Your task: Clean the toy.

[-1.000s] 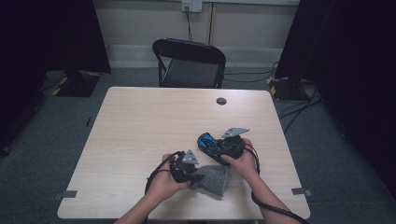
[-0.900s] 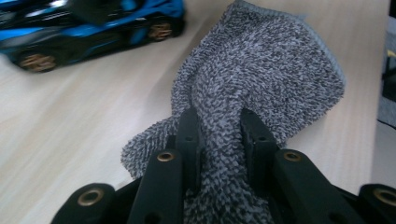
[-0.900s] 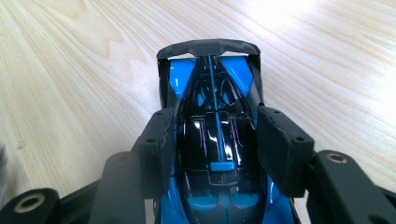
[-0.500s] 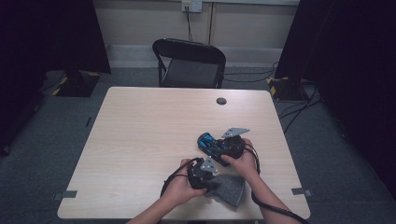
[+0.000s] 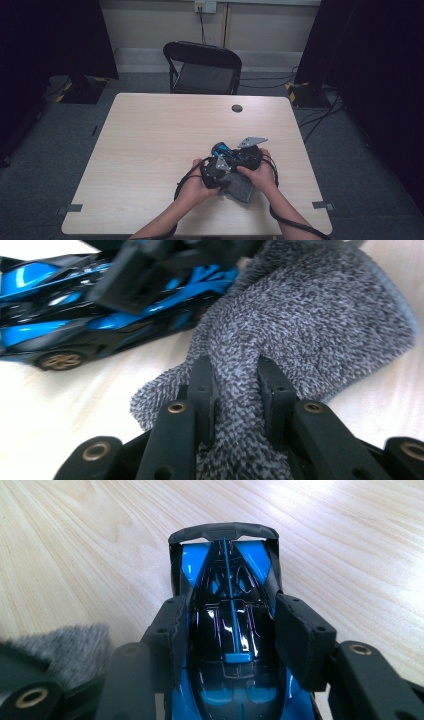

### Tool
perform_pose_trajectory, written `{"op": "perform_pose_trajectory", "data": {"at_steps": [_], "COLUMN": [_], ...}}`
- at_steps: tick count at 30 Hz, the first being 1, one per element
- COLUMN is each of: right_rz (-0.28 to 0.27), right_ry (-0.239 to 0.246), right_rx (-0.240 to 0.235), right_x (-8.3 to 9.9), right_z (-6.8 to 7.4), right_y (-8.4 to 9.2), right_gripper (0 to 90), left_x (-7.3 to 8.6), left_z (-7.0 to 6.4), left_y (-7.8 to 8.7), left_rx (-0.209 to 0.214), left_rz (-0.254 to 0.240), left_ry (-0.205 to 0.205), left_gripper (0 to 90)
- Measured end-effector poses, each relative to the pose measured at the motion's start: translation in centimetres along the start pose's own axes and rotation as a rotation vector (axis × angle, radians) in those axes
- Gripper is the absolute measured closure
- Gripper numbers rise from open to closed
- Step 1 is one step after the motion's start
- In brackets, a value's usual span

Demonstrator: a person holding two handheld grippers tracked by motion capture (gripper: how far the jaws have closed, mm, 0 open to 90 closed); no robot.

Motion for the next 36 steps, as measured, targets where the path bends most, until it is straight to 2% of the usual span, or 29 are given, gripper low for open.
{"op": "perform_pose_trajectory", "data": {"at_steps": [3,8,24,36], "right_rz": [0.0,-0.001,-0.004,-0.004], "right_ry": [0.0,0.003,0.004,0.004], "right_rx": [0.0,0.001,0.002,0.002], "right_x": [0.0,0.0,0.0,0.0], "right_z": [0.0,0.0,0.0,0.0], "right_y": [0.0,0.0,0.0,0.0], "right_gripper": [48.1,48.0,48.0,48.0], "left_x": [0.1,0.3,1.7,2.3], "left_z": [0.9,1.6,5.4,6.8], "left_y": [0.2,0.5,2.3,2.8], "left_rx": [-0.016,-0.039,-0.118,-0.149], "left_rz": [-0.002,0.002,-0.003,-0.001], "left_ry": [0.022,0.029,0.124,0.16], "left_gripper": [72.2,72.1,72.2,72.1]}}
Point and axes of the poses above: each handheld gripper's, and its own axes: y roughly backward along the jaws, x roughly out of its underside, z roughly to its left, the point moved 4 cm from there along -y, roughly forward along the jaws, and after that the axes turned 1 degree about y, right-handed, at the moved point
